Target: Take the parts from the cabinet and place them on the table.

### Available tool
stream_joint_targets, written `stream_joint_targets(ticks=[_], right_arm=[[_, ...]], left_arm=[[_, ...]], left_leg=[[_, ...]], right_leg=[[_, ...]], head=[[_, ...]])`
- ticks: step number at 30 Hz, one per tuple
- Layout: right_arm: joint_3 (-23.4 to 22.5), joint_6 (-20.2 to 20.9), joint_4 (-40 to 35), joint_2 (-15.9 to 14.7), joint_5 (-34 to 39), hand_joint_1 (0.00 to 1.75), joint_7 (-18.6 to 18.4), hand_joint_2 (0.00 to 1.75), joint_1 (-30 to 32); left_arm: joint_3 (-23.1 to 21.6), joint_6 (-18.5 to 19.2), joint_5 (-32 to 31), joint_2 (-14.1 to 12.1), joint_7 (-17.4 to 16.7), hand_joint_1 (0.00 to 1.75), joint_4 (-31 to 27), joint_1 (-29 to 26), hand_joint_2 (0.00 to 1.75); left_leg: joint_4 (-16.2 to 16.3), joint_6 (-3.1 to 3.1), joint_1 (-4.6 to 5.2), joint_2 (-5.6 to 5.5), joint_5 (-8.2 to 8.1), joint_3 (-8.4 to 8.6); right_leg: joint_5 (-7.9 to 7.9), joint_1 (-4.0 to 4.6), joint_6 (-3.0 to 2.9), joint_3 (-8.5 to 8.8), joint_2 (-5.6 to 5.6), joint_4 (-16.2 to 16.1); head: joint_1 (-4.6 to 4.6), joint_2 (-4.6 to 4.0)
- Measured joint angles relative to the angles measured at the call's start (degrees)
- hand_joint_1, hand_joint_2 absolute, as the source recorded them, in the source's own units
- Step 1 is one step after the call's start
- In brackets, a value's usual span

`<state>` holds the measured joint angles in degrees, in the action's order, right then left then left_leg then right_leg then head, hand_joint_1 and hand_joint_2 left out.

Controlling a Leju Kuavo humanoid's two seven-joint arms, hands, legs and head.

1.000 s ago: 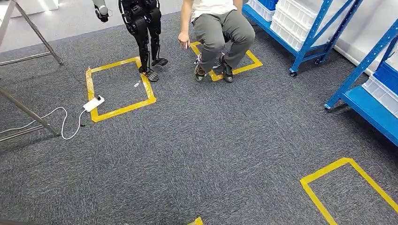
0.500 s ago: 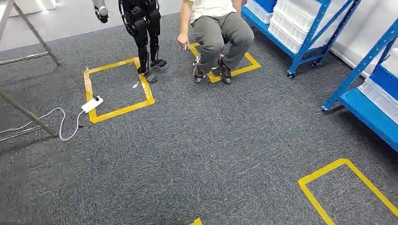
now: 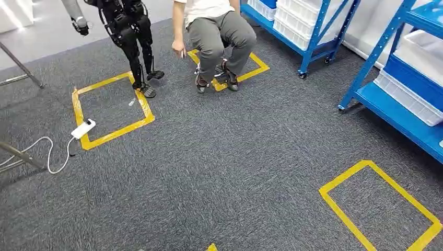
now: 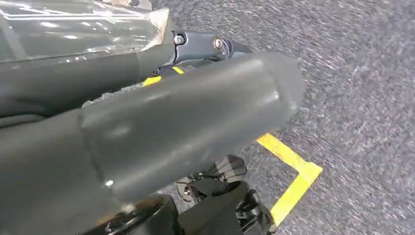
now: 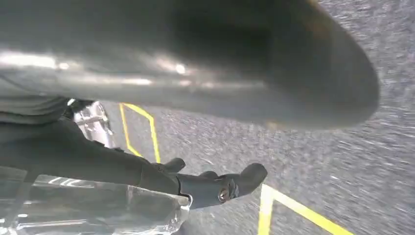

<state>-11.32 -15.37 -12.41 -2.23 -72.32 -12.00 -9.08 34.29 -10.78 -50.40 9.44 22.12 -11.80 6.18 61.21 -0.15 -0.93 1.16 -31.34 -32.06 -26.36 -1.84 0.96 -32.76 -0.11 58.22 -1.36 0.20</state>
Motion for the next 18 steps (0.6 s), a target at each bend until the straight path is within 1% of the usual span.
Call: stream_joint_targets(ticks=[1, 2, 3, 4, 5, 6, 7, 8, 9, 10, 12, 13, 14, 15, 16, 17, 18], right_arm=[[-0.09, 0.02, 0.00, -0.02, 0.00, 0.00, -0.02, 0.00, -0.03], [-0.20, 0.13, 0.00, -0.02, 0.00, 0.00, -0.02, 0.00, -0.03], [-0.28, 0.29, 0.00, -0.02, 0.00, 0.00, -0.02, 0.00, 0.03], [-0.31, 0.37, 0.00, -0.02, 0.00, 0.00, -0.02, 0.00, 0.12], [-0.33, 0.39, 0.00, -0.02, 0.00, 0.00, -0.02, 0.00, 0.15], [-0.35, 0.44, 0.00, -0.02, 0.00, 0.00, -0.02, 0.00, 0.14], [-0.35, 0.44, 0.00, 0.00, 0.00, 0.00, -0.02, 0.00, 0.10], [-0.35, 0.46, 0.00, 0.11, 0.00, 0.00, -0.02, 0.00, 0.03], [-0.35, 0.50, 0.00, 0.28, 0.02, 0.00, -0.09, 0.00, 0.01], [-0.37, 0.53, 0.00, 0.24, 0.00, 0.00, -0.09, 0.00, 0.01], [-0.44, 0.57, 0.02, 0.24, 0.00, 0.00, -0.09, 0.00, 0.14], [-0.52, 0.57, 0.02, 0.26, 0.00, 0.00, -0.09, 0.00, 0.22], [-0.57, 0.57, 0.02, 0.26, 0.00, 0.00, -0.09, 0.00, 0.25], [-0.59, 0.57, 0.02, 0.22, 0.00, 0.00, -0.09, 0.00, 0.10], [-0.63, 0.57, 0.02, 0.17, 0.00, 0.00, -0.09, 0.00, -0.13], [-0.79, 0.57, 0.02, 0.13, 0.11, 0.00, -0.11, 0.00, -0.20], [-0.87, 0.59, 0.02, 0.13, 0.15, 0.00, -0.11, 0.00, -0.18]], left_arm=[[0.00, 0.00, -0.04, 0.00, 0.00, 0.00, 0.00, -0.04, 0.00], [0.00, 0.00, -0.07, 0.00, 0.00, 0.00, 0.00, -0.08, 0.00], [0.00, 0.00, -0.07, 0.00, 0.00, 0.00, 0.00, -0.13, 0.00], [0.00, 0.00, -0.07, 0.00, 0.00, 0.00, 0.00, -0.14, 0.00], [0.00, 0.00, -0.07, 0.00, 0.00, 0.00, 0.00, -0.16, 0.00], [0.00, 0.00, -0.07, 0.00, 0.00, 0.00, 0.00, -0.15, 0.00], [0.00, 0.00, -0.07, 0.00, 0.00, 0.00, 0.00, -0.14, 0.00], [0.00, 0.00, -0.07, -0.09, 0.00, 0.00, 0.00, -0.13, 0.00], [0.00, 0.02, -0.07, -0.22, -0.04, 0.00, 0.02, -0.12, 0.00], [-0.02, 0.02, -0.07, -0.15, -0.04, 0.00, 0.02, -0.11, 0.00], [0.00, 0.02, -0.07, -0.13, -0.11, 0.00, 0.02, 0.00, 0.00], [0.00, 0.02, -0.07, 0.00, -0.11, 0.00, 0.02, 0.04, 0.00], [0.00, 0.00, -0.07, 0.02, -0.11, 0.00, 0.02, 0.09, 0.00], [0.00, 0.00, -0.07, 0.00, -0.09, 0.00, 0.02, -0.08, 0.00], [0.00, 0.00, -0.07, -0.02, -0.11, 0.00, 0.02, -0.08, 0.00], [0.02, 0.02, -0.07, -0.02, -0.11, 0.00, 0.02, -0.14, 0.00], [0.02, 0.09, -0.07, -0.02, -0.11, 0.00, 0.02, -0.16, 0.00]], left_leg=[[5.04, -0.15, -0.03, -0.51, -2.68, -2.40], [9.89, -0.19, -0.03, -0.65, -4.64, -4.87], [13.38, -0.06, -0.02, -0.68, -5.52, -6.80], [14.08, 0.14, -0.02, -0.71, -4.91, -7.46], [12.25, 0.53, 0.01, -0.85, -3.08, -6.89], [8.42, 0.99, 0.09, -1.23, -0.50, -5.20], [3.29, 1.56, 0.28, -2.15, 2.20, -2.77], [-2.25, 2.28, 0.38, -5.20, 4.33, -0.08], [-3.26, 2.41, 0.44, -6.38, 3.78, 0.36], [-3.43, 2.48, 0.79, -5.35, 3.88, 0.36], [-3.40, 2.58, 1.11, -4.40, 3.87, 0.39], [-4.41, 2.91, 1.00, -3.65, 4.42, 0.90], [-5.60, 2.90, 0.76, -2.77, 5.19, 1.27], [-6.04, 3.33, 0.93, -2.36, 5.27, 1.44], [-6.01, 3.43, 0.94, -1.54, 5.37, 1.41], [-5.99, 3.53, 1.16, -0.60, 5.31, 1.39], [-5.99, 3.55, 1.32, -0.10, 5.28, 1.35]], right_leg=[[0.05, 0.13, -0.24, -0.07, 0.36, 0.00], [0.04, 0.28, -0.26, -0.13, 0.83, 0.01], [0.03, 0.47, -0.27, -0.15, 1.27, 0.01], [0.04, 0.57, -0.28, -0.11, 1.79, 0.01], [0.04, 0.69, -0.27, -0.06, 2.38, 0.01], [0.04, 0.74, -0.27, 0.03, 3.02, 0.01], [0.06, 0.75, -0.26, 0.10, 3.68, 0.01], [0.10, 0.55, -0.26, 0.12, 4.31, -0.03], [0.13, 1.01, -0.17, -0.01, 4.65, 0.08], [0.20, 0.75, -0.05, -0.13, 5.07, -0.06], [0.60, 0.45, 0.67, -0.33, 5.99, -0.51], [0.87, 1.02, 1.15, -1.02, 6.34, -1.04], [0.43, 0.93, 0.89, -1.01, 4.28, 0.38], [-1.02, 1.21, 0.46, -2.44, 2.44, 2.72], [-2.97, 1.13, 0.07, -4.40, 1.59, 6.63], [-5.21, 1.10, -0.16, -6.82, 1.06, 11.75], [-6.16, 1.09, -0.14, -7.97, 0.92, 14.33]], head=[[-0.02, 0.00], [0.00, 0.00], [-0.02, 0.00], [0.00, 0.00], [0.00, 0.00], [0.00, 0.00], [0.00, 0.00], [0.00, 0.00], [0.15, 0.00], [0.00, 0.00], [-0.06, 0.00], [0.00, 0.00], [0.11, 0.00], [0.31, 0.00], [0.50, 0.00], [0.52, 0.00], [0.46, 0.00]])
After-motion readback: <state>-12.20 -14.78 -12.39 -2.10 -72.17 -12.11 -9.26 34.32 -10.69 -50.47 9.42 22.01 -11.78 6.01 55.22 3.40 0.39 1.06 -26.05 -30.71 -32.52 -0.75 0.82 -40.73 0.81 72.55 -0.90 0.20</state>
